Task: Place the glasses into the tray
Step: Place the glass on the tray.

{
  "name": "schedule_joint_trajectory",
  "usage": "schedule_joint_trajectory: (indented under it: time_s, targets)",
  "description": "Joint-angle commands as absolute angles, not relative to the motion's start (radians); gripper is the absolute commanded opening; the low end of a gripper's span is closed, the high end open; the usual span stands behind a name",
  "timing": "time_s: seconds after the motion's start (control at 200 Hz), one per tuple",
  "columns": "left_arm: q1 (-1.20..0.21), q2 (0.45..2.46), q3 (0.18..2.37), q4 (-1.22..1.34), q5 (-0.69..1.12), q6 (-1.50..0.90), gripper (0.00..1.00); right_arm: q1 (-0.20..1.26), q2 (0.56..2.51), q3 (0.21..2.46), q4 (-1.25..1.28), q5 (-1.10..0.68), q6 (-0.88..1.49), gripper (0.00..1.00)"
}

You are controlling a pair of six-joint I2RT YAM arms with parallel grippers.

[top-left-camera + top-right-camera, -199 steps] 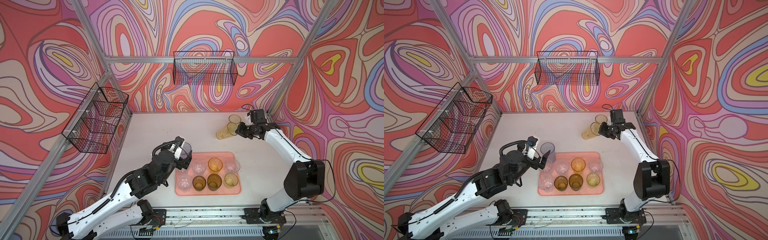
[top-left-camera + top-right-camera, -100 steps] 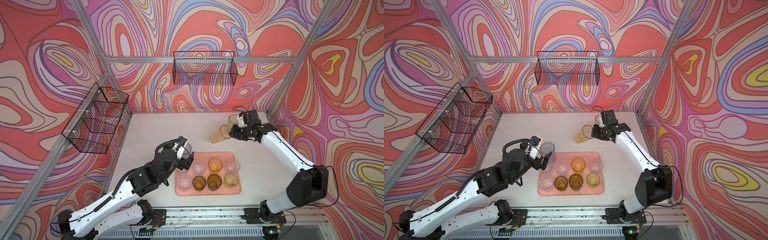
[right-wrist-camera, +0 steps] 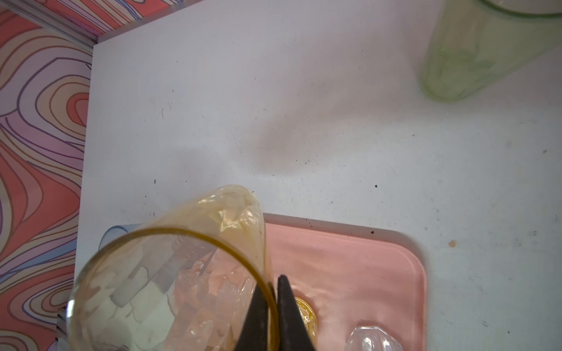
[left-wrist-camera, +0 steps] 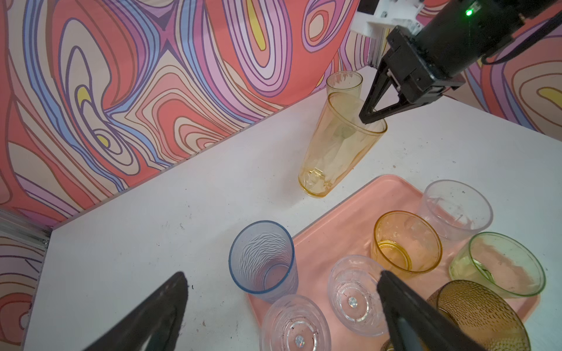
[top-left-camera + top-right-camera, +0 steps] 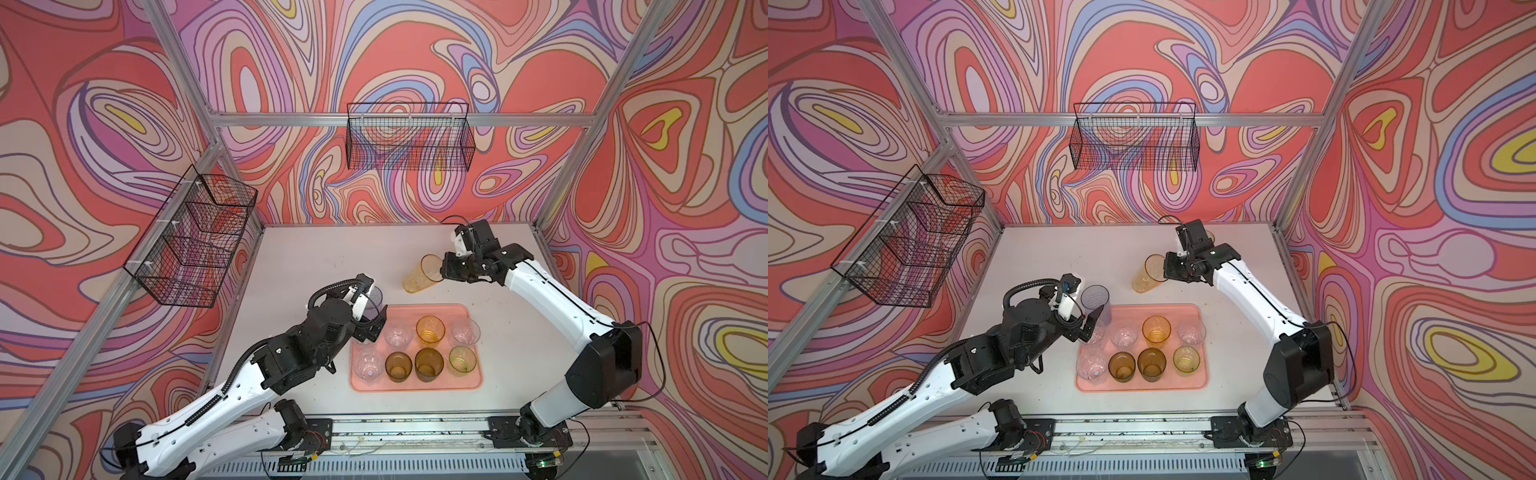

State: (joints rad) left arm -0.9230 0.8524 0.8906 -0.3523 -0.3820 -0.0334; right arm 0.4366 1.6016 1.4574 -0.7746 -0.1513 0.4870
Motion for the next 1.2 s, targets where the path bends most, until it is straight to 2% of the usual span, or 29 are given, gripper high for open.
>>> schedule_joint_trajectory:
  time_s: [0.0,0.175,1.197]
  targets:
    - [-0.923,0.848,0.926,-0.365,-0.359,-0.024,1.00,0.466,1.622,1.495,-0.781,-0.125,0.475,0.00]
    - [-0.923,0.849,0.927,-0.369,-0.357,-0.022,1.00,0.482,1.651,1.517,-0.834,-0.065,0.450,0.00]
    - [-0.925,0.859,0.928,-0.369,-0.361,-0.022,1.00,0.602,1.805,1.604,-0.969,0.030,0.402,0.00]
